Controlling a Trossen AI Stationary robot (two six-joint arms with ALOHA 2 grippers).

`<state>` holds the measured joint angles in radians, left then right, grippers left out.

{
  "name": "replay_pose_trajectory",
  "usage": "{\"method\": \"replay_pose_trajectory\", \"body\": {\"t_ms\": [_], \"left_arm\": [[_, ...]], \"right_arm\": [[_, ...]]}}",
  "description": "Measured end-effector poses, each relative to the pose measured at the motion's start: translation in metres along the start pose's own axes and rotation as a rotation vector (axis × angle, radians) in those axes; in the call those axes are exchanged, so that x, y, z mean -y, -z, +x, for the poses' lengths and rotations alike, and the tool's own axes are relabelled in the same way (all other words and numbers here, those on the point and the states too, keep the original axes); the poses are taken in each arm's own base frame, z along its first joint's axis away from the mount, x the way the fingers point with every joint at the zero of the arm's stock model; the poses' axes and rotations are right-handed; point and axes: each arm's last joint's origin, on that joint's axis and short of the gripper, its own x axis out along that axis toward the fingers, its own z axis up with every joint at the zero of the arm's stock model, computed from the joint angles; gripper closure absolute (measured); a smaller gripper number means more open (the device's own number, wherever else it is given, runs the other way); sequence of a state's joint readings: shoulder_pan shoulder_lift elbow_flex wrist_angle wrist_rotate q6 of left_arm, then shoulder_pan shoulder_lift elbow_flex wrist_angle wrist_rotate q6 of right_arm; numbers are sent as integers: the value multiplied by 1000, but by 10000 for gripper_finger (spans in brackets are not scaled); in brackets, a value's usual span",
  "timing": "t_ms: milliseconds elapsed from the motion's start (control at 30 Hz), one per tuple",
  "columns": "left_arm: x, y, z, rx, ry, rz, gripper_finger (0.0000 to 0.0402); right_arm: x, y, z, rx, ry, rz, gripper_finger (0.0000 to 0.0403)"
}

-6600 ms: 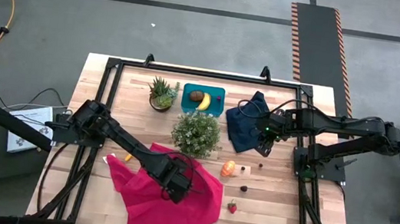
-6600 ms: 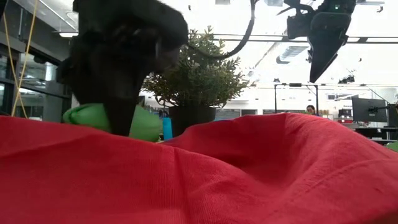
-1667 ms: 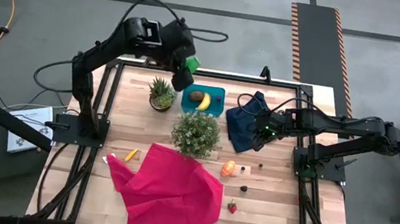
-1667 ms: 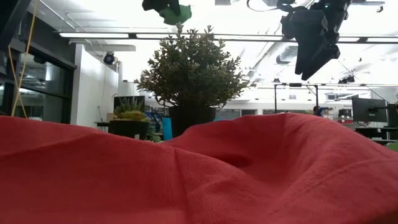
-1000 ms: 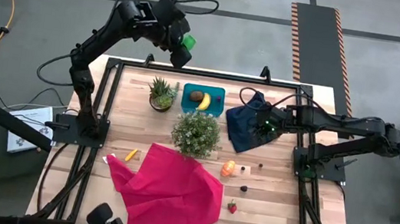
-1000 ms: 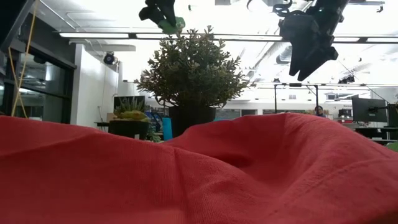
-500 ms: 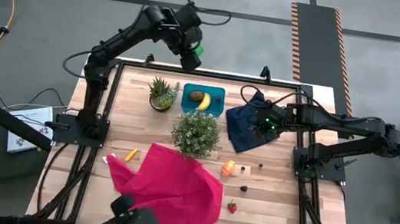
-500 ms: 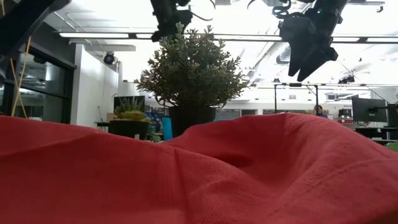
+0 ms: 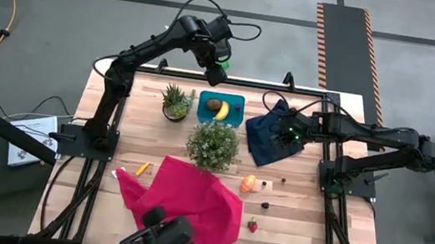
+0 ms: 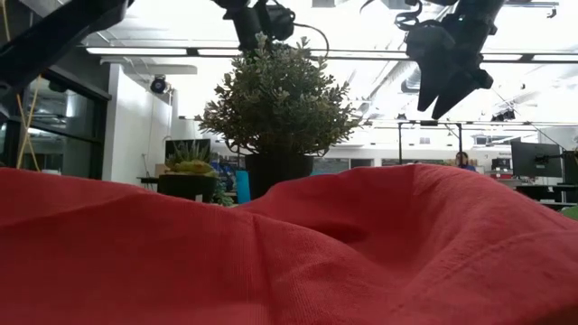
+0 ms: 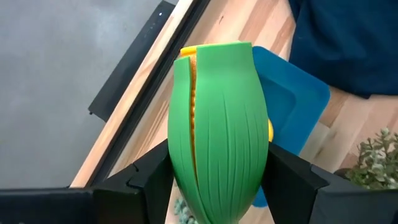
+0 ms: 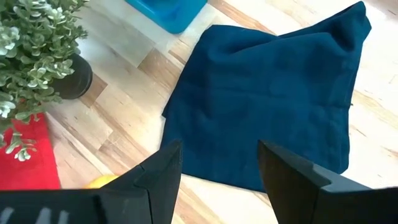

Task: Pick and placing Produce into tupperware
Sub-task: Put the green corn into the blue bin

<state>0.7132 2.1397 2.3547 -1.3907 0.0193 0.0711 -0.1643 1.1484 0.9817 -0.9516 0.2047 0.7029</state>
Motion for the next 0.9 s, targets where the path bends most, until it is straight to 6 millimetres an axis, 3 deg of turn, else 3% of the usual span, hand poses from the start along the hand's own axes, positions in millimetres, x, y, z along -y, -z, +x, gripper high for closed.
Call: {"method": "replay_pose_trajectory", "body": {"t_ms": [400,767,900], "left_arm": [[0,-8,33,-22,40,2,206],[4,-13,46,15,98,7,200],[8,-12,60,-27,118,12,207]], "right_arm": [[2,-2,1,2,6,16,204],[3,-2,1,8,13,36,204],[4,-3,1,12,21,46,204]]}}
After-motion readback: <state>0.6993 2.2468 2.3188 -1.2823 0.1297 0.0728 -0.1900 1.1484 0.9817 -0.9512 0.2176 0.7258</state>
